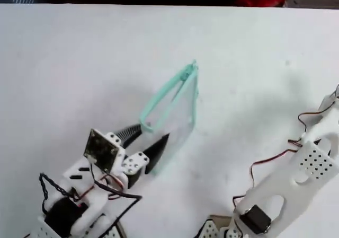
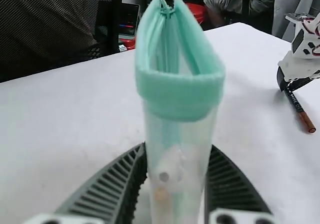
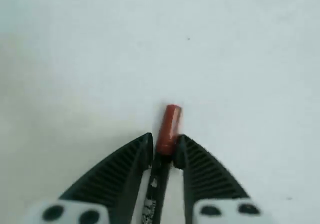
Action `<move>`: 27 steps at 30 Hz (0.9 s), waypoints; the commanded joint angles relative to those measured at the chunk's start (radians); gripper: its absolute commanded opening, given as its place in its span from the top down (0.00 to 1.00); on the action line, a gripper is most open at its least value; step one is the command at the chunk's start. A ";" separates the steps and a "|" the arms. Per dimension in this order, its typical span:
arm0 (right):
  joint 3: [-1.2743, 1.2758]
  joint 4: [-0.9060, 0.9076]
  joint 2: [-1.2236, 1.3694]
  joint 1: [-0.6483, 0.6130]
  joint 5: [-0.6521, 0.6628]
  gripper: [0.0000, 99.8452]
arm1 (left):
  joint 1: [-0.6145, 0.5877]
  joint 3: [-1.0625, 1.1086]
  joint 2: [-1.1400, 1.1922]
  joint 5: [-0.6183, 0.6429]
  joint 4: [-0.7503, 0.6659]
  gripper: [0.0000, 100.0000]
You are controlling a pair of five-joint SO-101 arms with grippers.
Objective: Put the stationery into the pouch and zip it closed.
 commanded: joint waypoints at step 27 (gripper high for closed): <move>-0.186 0.542 -0.516 -0.162 0.012 0.98 | 0.016 0.002 0.008 -0.006 -0.018 0.83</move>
